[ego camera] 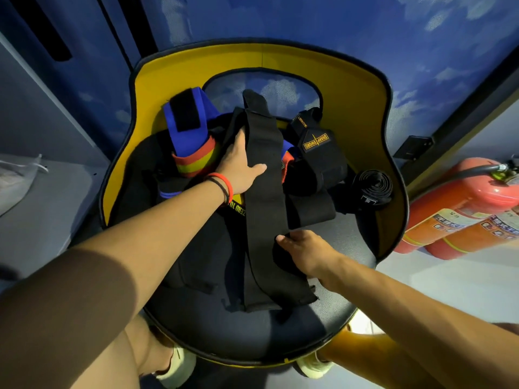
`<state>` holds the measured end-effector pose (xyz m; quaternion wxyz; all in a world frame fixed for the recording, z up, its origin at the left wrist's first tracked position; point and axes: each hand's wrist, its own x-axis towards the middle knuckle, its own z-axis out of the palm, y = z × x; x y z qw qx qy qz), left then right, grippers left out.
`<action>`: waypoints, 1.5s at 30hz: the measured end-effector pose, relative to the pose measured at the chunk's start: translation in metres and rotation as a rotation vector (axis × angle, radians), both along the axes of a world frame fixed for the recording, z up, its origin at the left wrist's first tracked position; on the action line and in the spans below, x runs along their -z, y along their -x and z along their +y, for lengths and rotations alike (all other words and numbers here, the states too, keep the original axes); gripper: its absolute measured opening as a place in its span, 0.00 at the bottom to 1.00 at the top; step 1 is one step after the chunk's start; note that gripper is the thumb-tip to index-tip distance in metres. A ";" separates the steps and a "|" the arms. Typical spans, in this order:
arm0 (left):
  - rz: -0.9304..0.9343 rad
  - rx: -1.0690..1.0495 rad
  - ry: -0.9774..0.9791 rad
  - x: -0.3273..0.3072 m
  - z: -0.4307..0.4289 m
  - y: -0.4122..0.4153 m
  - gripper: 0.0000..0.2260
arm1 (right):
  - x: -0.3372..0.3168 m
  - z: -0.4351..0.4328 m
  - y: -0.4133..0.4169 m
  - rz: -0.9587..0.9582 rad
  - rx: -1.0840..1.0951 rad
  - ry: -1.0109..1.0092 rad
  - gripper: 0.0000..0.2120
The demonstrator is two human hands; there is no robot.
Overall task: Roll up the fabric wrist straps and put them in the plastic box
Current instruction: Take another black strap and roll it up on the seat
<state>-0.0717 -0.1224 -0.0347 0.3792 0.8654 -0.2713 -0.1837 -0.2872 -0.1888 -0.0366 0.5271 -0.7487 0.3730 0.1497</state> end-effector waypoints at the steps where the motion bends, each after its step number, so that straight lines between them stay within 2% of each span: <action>1: -0.017 -0.017 -0.010 -0.005 -0.001 -0.001 0.44 | 0.000 -0.002 0.000 0.000 0.022 -0.029 0.10; 4: -0.080 -0.087 -0.079 -0.029 0.002 0.003 0.43 | 0.004 -0.003 0.000 0.021 0.072 -0.111 0.13; 6: -0.151 -0.108 -0.107 -0.047 0.013 0.014 0.38 | 0.004 -0.002 0.003 0.032 0.089 -0.121 0.13; 8: -0.192 -0.050 -0.097 -0.059 0.030 0.032 0.22 | 0.004 -0.002 0.007 0.037 0.099 -0.136 0.13; 10: -0.154 0.061 -0.138 -0.063 0.049 0.052 0.05 | 0.000 -0.002 0.011 0.025 0.114 -0.138 0.15; 11: -0.120 0.119 -0.184 -0.061 0.058 0.062 0.01 | -0.001 -0.003 0.012 0.024 0.123 -0.133 0.15; 13: -0.022 0.187 -0.274 -0.048 0.075 0.082 0.04 | -0.005 -0.004 0.018 0.002 0.105 -0.079 0.15; 15: 0.155 0.139 -0.287 -0.029 0.088 0.105 0.06 | -0.009 -0.003 0.026 -0.001 0.078 0.006 0.15; 18: 0.517 -0.040 -0.160 -0.007 0.100 0.148 0.03 | -0.009 0.000 0.040 -0.006 0.119 -0.008 0.12; 20: 0.635 -0.108 -0.095 0.004 0.105 0.170 0.09 | -0.010 0.003 0.050 -0.013 0.166 -0.009 0.11; 23: 0.463 -0.058 -0.087 0.018 0.113 0.187 0.13 | -0.011 0.007 0.063 -0.046 0.240 -0.048 0.11; 27: 0.299 -0.018 -0.131 0.024 0.122 0.198 0.17 | -0.009 0.011 0.076 -0.013 0.212 -0.069 0.07; 30: 0.306 -0.059 -0.101 0.028 0.124 0.203 0.17 | 0.000 0.013 0.083 -0.031 0.244 -0.078 0.05; 33: 0.322 -0.081 -0.082 0.028 0.127 0.204 0.22 | 0.007 0.012 0.089 -0.066 0.277 -0.178 0.07; 39: 0.356 -0.092 -0.058 0.028 0.129 0.208 0.32 | 0.013 0.018 0.088 -0.125 0.204 -0.430 0.09; 42: 0.344 -0.085 -0.076 0.030 0.131 0.208 0.32 | 0.021 0.023 0.086 -0.174 0.194 -0.295 0.07; 45: 0.332 -0.080 -0.096 0.029 0.132 0.206 0.31 | 0.028 0.025 0.086 -0.175 0.147 -0.144 0.10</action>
